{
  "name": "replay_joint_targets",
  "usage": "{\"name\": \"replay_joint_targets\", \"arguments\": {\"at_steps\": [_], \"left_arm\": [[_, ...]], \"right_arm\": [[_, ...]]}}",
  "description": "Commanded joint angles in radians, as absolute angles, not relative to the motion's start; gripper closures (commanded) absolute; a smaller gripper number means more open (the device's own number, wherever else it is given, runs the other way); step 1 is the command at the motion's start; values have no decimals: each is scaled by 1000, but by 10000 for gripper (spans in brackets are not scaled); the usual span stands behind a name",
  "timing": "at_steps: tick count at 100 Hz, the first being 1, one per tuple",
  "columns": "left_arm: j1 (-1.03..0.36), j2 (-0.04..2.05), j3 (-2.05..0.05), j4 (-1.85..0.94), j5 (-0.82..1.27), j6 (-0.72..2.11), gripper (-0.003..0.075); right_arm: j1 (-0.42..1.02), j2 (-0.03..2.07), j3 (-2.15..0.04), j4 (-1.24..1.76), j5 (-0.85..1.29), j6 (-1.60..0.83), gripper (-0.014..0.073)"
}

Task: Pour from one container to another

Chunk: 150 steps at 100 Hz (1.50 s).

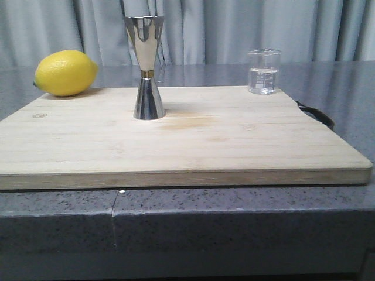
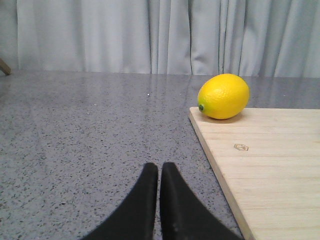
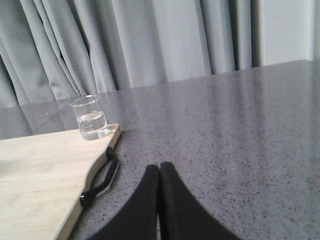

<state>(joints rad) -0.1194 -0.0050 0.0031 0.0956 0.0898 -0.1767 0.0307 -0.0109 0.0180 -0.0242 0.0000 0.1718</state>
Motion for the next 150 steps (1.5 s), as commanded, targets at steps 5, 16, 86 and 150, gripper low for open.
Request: {"name": "replay_joint_targets", "arguments": {"at_steps": [5,16,86,150], "left_arm": [[-121,-29,40,97,20,-189,740],[-121,-29,40,97,6,-189,740],[-183,13,-145,-464,-17,-198,740],[-643,773,-466,-354,-232,229,311]], "right_arm": [[23,-27,41,-25,-128,159,669],[23,-27,41,-25,-132,159,669],[88,110,-303,0,272,334,669],[175,863,-690,-9,79,0,156]]}}
